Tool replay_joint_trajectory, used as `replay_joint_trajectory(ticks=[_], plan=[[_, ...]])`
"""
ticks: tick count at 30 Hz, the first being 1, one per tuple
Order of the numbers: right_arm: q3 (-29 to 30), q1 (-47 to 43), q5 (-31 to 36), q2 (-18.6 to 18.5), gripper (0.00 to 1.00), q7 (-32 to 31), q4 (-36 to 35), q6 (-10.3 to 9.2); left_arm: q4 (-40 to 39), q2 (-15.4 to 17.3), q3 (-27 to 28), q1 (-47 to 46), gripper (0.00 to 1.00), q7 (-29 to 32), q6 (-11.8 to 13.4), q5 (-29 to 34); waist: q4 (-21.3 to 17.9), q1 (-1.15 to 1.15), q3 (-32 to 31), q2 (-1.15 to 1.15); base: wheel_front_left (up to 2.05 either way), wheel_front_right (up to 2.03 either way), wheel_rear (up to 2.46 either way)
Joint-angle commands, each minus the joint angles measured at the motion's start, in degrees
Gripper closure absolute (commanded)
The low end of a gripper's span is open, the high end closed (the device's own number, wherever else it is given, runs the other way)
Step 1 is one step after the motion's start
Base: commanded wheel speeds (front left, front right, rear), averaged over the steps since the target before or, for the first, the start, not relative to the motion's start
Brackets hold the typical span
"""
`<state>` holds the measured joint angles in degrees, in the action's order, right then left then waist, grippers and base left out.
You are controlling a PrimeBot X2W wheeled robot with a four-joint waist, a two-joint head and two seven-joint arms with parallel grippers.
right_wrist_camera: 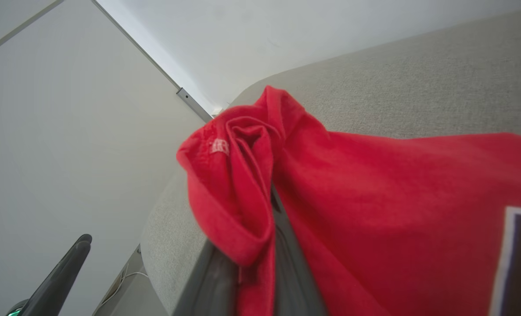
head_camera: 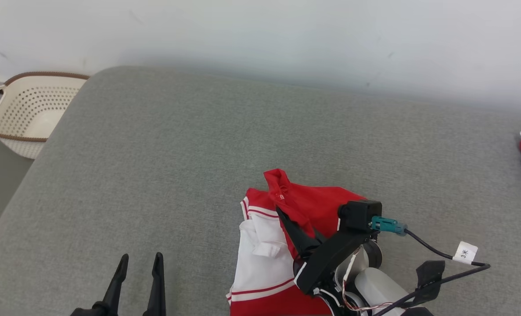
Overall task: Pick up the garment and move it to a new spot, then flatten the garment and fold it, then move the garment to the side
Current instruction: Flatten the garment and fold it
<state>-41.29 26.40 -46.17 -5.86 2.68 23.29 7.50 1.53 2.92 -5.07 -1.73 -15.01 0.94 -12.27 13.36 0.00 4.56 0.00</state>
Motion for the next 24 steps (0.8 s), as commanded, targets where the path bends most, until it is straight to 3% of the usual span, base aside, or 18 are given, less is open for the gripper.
replay_joint_trajectory(ticks=[1, 9, 22, 23, 24], plan=[[-0.51, 0.87, -0.06, 0.50, 1.00, 0.69, 1.11, -0.03, 0.44, 0.00, -0.26, -0.57, 0.00, -0.22, 0.04, -0.63, 1.55, 0.00, 0.92, 0.00, 0.00, 0.00, 0.00], [-3.54, 3.12, -2.57, 2.12, 1.00, 3.14, 9.66, -0.03, 1.52, 0.00, -0.87, -1.65, 0.00, -0.22, 0.10, -1.23, 3.26, 0.00, 1.30, 0.00, 0.00, 0.00, 0.00], [-9.68, 6.06, -10.30, 3.01, 1.00, 7.59, 16.71, -0.03, 2.13, 0.00, 0.42, -1.35, 0.00, -0.22, -0.17, -0.75, 2.70, 0.00, 0.83, 0.00, 0.00, 0.00, 0.00], [-10.34, 6.35, -10.73, 3.03, 0.58, 7.93, 17.09, -0.03, 2.19, 0.00, 0.45, -1.34, 0.00, -0.22, -0.20, -0.72, 2.69, 0.00, 0.80, 0.00, 0.00, 0.00, 0.00], [-10.88, 6.60, -11.32, 3.05, 0.00, 8.27, 17.26, -0.03, 2.23, 0.00, 0.50, -1.35, 0.00, -0.22, -0.15, -0.71, 2.67, 0.00, 0.78, 0.00, 0.00, 0.00, 0.00]])
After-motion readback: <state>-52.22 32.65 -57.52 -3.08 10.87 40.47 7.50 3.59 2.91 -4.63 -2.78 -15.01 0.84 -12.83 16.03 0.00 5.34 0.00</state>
